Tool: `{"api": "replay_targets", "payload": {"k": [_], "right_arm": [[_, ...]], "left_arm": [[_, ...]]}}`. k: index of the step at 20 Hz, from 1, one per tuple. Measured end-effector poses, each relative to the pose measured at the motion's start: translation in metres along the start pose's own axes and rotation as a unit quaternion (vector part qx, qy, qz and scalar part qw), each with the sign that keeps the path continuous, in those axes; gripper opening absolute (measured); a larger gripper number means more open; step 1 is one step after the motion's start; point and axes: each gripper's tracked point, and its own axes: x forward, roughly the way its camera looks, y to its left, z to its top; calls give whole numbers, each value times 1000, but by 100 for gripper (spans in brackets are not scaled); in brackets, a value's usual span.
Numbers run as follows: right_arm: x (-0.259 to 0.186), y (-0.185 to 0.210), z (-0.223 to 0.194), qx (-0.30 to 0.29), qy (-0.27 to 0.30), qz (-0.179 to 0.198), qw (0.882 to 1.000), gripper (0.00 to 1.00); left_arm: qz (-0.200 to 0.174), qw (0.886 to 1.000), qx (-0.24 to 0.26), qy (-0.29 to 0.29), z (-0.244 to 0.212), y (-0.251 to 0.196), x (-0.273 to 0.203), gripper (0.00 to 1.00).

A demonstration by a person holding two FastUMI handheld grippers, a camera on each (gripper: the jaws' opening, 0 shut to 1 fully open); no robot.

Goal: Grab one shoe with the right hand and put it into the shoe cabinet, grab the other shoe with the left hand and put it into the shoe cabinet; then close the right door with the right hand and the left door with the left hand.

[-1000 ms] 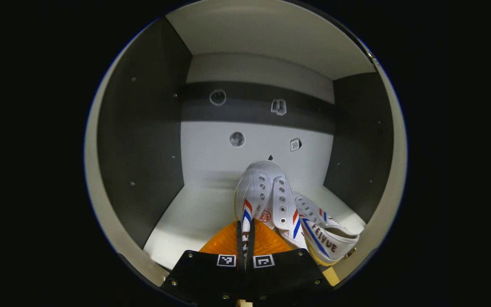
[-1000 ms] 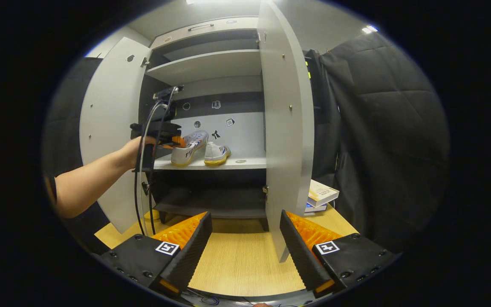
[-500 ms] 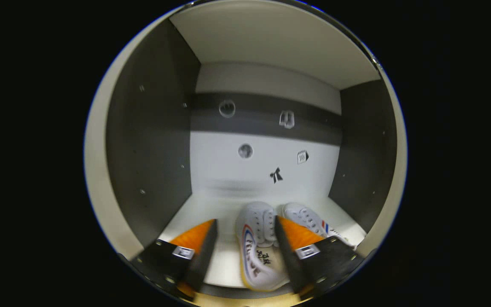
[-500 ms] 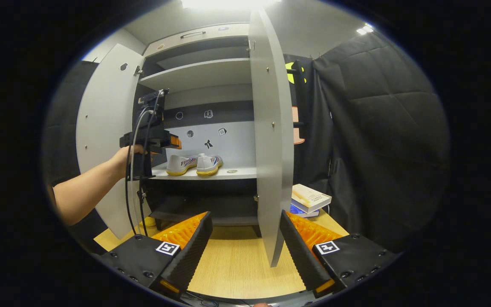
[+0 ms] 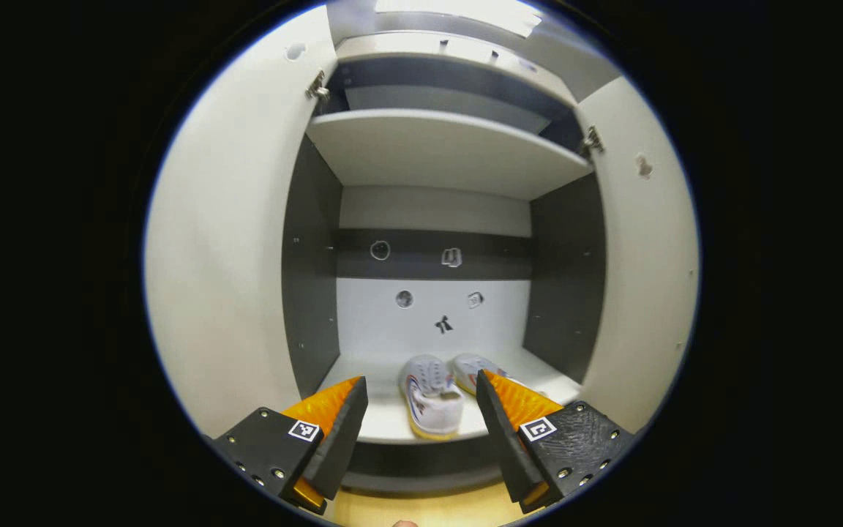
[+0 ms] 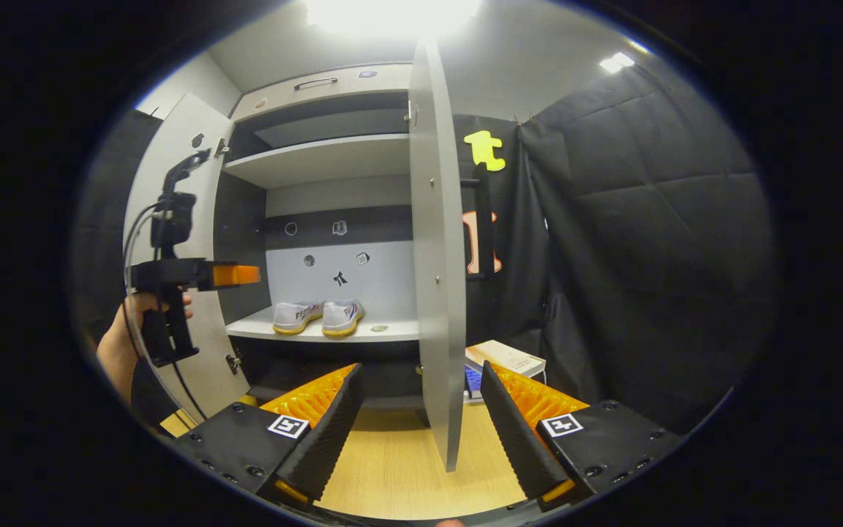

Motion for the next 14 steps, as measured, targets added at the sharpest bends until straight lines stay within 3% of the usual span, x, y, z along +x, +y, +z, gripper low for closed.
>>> {"api": "replay_targets", "payload": {"k": [1, 2, 3, 9, 14], "right_arm": [[0, -5, 5, -2, -4, -7, 1000, 99], [1, -13, 11, -4, -7, -18, 1000, 96], [1, -20, 17, -6, -10, -28, 1000, 99], [9, -75, 52, -7, -38, -111, 993, 99], [28, -111, 76, -18, -53, -177, 983, 99]], "left_arm": [[-5, 1000, 5, -3, 0, 0, -16, 80], [-7, 1000, 9, -6, 1, -1, -31, 80], [-9, 1000, 13, -8, 0, -2, -47, 79], [-18, 1000, -7, 1, -23, 9, -125, 80], [4, 1000, -11, 19, -43, 37, -162, 80]]}}
